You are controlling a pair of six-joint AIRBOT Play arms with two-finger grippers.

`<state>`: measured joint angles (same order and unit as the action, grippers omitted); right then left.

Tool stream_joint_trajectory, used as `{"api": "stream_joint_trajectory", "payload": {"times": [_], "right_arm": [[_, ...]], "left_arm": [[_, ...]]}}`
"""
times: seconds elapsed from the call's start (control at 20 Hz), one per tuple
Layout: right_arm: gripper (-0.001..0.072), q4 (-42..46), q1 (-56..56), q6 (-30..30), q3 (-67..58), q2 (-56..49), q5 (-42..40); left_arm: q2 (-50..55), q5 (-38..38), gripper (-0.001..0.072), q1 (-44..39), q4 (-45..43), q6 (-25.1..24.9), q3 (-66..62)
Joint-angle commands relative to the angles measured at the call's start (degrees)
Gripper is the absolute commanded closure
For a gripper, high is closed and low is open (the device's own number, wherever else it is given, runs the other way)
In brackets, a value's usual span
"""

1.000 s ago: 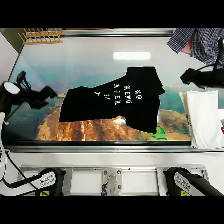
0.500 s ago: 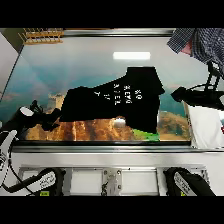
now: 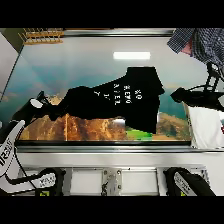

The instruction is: Fold the clothes and pants, and hang the long-sleeved shirts on hangers.

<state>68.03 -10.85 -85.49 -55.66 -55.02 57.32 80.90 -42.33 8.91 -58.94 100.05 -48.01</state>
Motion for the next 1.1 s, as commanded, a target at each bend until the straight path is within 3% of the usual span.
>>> {"api": "stream_joint_trajectory", "payload": {"times": [0.0,0.15,0.5,0.7,0.95,1.05], "right_arm": [[0.0202,1.79,-1.77,-0.37,0.04,-4.52,1.55],[0.0201,0.83,-4.87,0.35,0.02,-14.75,1.36],[0.0202,-14.67,-5.11,10.78,-2.78,-34.86,-6.32],[0.0203,-19.76,-4.24,13.38,-7.34,-40.06,-6.32],[0.0208,-20.06,-0.92,14.49,-8.22,-41.72,-5.86],[0.0475,-20.09,-0.26,16.83,-8.26,-41.72,-4.57]], "left_arm": [[0.44,-2.43,0.0701,0.72,-0.04,-2.89,-4.31],[0.44,-5.55,0.0700,1.81,-0.07,-6.95,-6.25],[0.46,-6.12,0.0700,1.90,0.00,-8.26,-6.32],[0.46,-5.73,0.0700,1.90,0.00,-8.26,-6.32],[0.46,-5.42,0.0700,1.90,0.00,-8.26,-6.32],[0.46,-5.44,0.0700,1.90,-0.02,-8.26,-6.32]]}}
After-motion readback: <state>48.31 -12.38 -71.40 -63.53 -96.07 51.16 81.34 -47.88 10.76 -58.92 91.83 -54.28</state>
